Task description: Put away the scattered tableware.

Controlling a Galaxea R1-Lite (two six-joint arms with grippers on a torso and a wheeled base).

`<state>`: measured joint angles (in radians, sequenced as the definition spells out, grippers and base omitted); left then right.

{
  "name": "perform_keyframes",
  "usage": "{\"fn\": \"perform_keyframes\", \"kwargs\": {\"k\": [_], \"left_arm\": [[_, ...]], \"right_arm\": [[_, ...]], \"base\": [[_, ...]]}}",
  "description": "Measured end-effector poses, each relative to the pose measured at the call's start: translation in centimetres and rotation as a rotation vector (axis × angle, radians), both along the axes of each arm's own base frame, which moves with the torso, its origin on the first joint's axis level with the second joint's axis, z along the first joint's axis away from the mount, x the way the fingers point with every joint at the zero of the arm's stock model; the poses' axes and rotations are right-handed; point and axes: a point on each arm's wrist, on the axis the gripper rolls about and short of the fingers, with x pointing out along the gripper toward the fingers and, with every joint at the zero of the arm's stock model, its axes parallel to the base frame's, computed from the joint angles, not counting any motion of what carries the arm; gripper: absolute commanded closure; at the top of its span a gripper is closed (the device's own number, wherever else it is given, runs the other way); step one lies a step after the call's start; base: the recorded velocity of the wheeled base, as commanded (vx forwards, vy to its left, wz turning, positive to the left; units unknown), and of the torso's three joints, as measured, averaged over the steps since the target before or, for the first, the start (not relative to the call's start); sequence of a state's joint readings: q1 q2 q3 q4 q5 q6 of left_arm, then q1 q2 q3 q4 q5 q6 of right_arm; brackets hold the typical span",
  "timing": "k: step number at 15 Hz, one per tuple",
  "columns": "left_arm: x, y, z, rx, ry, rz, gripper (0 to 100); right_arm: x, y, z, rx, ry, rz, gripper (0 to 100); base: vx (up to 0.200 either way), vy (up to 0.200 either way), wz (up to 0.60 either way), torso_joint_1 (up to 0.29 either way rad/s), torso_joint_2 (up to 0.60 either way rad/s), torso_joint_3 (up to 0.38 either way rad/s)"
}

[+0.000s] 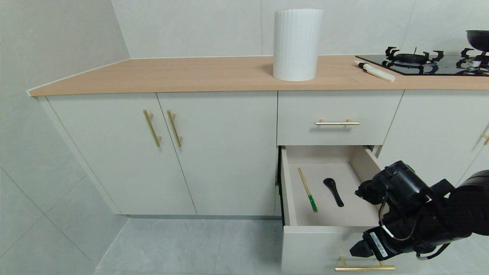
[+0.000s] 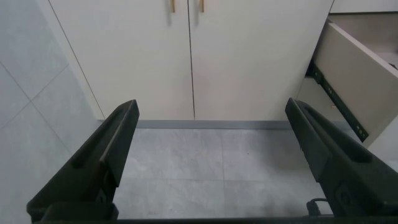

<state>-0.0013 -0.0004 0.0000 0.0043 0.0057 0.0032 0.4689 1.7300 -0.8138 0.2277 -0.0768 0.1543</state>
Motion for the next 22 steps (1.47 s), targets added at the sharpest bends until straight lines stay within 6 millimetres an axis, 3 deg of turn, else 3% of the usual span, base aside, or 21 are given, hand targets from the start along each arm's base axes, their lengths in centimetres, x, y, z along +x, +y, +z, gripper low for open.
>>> {"fn": "perform_keyframes", "kwargs": {"k": [4,16,22], "left_arm": [[0.0,0.0,0.0,0.000,0.000,-0.001,0],[0.0,0.0,0.0,0.000,0.000,0.000,0],[0.0,0.0,0.0,0.000,0.000,0.000,0]], "right_arm": [[1.0,0.3,0.1,-0.018,0.005,-0.095,0],[3.5,0.7,-0.4,-0.033,-0.085,-0.166,0],[5.9,1.7,-0.9,-0.039,-0.117,-0.179,0]], "base": [[0.000,0.000,0.00,0.000,0.00,0.000],[0.000,0.000,0.00,0.000,0.00,0.000],[0.000,0.000,0.00,0.000,0.00,0.000]]}}
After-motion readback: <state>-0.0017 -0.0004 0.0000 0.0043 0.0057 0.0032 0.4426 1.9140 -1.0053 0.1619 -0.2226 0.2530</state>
